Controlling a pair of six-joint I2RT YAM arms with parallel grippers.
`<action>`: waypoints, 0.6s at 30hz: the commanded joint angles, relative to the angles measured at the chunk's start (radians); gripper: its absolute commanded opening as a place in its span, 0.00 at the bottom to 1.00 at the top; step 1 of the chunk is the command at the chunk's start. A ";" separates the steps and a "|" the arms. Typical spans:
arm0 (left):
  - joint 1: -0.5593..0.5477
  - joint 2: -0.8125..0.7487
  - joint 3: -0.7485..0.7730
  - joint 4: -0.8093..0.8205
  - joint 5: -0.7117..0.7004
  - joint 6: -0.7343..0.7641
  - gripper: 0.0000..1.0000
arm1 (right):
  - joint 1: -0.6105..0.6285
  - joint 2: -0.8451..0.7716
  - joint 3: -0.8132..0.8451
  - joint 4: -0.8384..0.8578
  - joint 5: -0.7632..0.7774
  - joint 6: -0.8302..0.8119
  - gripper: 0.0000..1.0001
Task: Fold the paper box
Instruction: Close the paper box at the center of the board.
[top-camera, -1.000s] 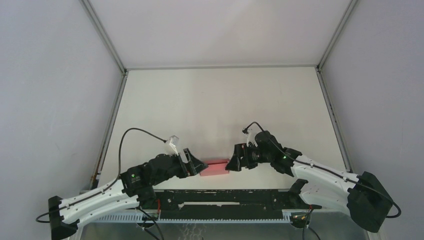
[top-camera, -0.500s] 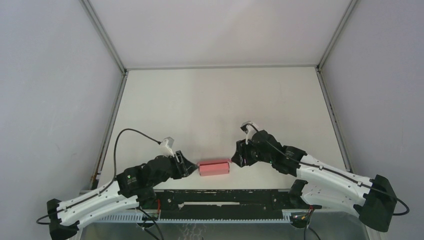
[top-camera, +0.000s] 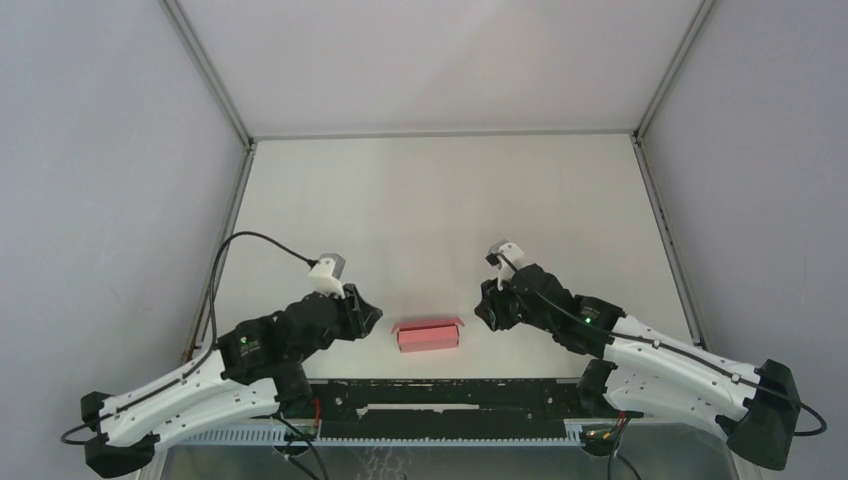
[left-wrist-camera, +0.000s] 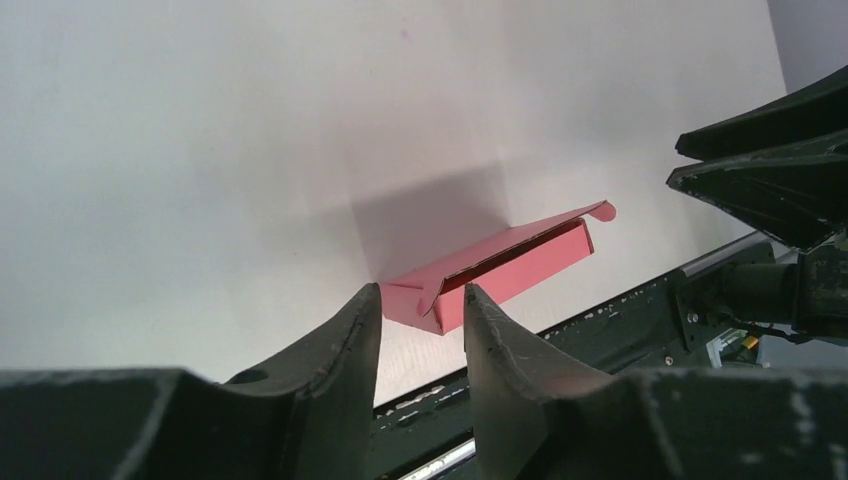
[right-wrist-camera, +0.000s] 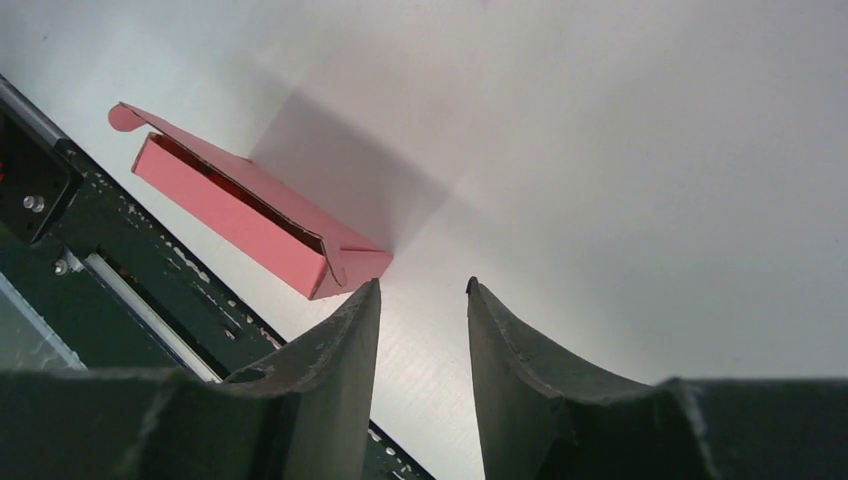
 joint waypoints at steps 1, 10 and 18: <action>-0.004 0.003 0.060 -0.020 -0.037 0.096 0.44 | 0.020 -0.001 0.033 0.046 -0.031 -0.059 0.48; -0.004 0.140 0.115 0.025 0.032 0.163 0.51 | 0.087 0.053 0.033 0.084 -0.052 -0.088 0.49; -0.004 0.163 0.161 0.050 0.082 0.248 0.60 | 0.105 0.054 0.034 0.108 -0.050 -0.099 0.49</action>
